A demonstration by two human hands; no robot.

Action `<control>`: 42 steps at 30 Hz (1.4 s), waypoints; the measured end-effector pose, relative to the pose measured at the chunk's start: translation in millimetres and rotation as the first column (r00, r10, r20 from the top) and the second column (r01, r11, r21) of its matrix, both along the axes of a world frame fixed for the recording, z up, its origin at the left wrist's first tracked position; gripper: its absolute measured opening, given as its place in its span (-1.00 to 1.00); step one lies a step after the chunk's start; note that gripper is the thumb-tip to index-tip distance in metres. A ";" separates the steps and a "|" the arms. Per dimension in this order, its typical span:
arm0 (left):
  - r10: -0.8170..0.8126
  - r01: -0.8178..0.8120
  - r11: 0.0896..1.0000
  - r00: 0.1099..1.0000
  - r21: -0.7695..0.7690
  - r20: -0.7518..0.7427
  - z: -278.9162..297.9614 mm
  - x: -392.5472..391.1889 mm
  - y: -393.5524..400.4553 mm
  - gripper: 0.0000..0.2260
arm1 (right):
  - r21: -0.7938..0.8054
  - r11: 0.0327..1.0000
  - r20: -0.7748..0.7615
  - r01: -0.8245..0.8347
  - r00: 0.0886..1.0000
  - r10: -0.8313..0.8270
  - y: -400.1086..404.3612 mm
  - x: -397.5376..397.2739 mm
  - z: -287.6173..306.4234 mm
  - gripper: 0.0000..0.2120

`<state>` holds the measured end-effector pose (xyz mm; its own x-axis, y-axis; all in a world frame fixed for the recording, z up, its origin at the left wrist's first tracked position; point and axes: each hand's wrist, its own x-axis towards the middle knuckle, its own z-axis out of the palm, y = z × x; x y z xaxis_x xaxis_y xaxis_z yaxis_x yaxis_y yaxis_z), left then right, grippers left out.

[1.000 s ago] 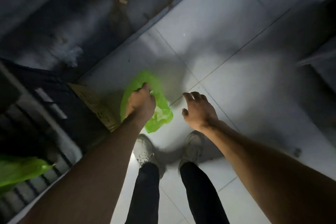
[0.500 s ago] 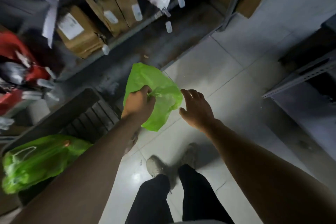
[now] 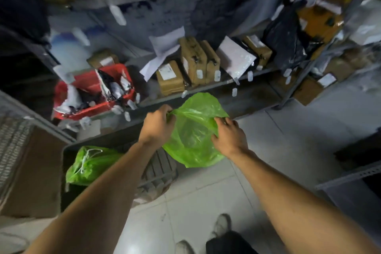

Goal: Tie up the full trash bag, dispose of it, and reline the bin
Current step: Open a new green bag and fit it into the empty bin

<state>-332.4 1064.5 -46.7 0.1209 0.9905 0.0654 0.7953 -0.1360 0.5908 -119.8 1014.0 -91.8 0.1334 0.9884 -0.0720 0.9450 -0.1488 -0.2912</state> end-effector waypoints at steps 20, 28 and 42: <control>0.915 -0.929 0.369 0.371 0.040 0.157 26.8 -130.2 -301.7 -0.89 | -0.030 0.538 -0.187 -0.843 0.533 0.825 -73.9 -194.3 14.3 -0.30; 0.986 -0.999 -0.002 0.005 0.040 0.165 42.0 -108.2 -494.9 -0.90 | -0.001 0.353 -0.025 -0.936 0.353 0.935 -197.7 -232.6 16.0 -0.56; 0.931 -0.933 -0.358 -0.360 -0.038 0.063 11.3 -27.8 -846.6 -0.86 | 0.093 -0.172 0.025 -0.981 -0.171 0.985 -520.0 -255.7 25.6 -0.80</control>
